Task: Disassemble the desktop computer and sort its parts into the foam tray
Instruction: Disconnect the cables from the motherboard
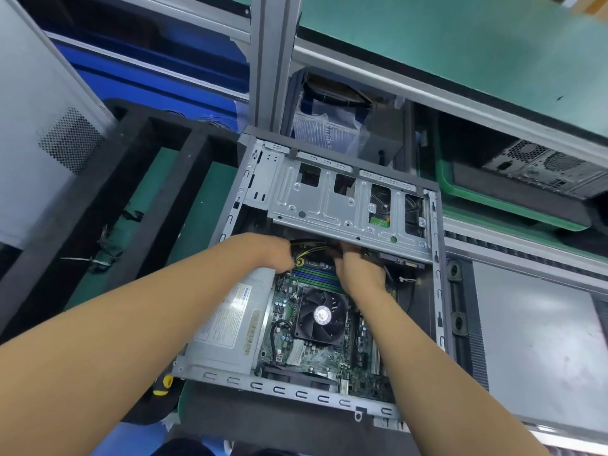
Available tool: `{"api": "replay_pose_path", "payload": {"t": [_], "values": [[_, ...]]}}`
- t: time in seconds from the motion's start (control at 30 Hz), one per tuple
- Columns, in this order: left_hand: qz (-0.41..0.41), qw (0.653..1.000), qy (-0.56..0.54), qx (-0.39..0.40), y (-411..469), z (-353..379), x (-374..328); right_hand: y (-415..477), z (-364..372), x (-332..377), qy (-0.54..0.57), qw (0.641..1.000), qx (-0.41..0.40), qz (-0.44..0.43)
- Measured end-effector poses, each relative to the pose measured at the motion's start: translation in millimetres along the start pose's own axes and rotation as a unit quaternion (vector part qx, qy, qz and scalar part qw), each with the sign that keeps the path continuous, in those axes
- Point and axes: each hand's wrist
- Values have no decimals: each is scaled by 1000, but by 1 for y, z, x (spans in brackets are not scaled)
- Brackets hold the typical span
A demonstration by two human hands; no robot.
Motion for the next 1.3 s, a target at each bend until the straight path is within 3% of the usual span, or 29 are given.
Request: {"api": "replay_pose_path", "payload": {"t": [0.1,0.27,0.43,0.63,0.9,1.13,1.3], "values": [[5,1000,-12,6,0,0,0,-4,0,-7,-24,998,22,-54],[43,998,-26,23,-9,-4,-4,-16,2,-17,169,985,-19,-37],[104,993,-57,18,-10,-5,-1,-20,0,-25,92,990,-89,66],[94,994,-56,0,-4,0,0,-12,6,-27,137,984,-57,98],[101,992,-71,18,2,1,5,-2,4,-28,116,988,-34,91],[82,987,-130,44,11,6,6,2,5,-30,219,970,-22,107],[75,988,-126,47,11,6,5,2,4,-31,206,974,-19,96]]}}
Point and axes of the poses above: each hand's wrist, its own y-axis towards the middle knuckle, its own z-axis out of the palm, x = y × z, and after that the axes turned 9 degrees about -z, right-handed
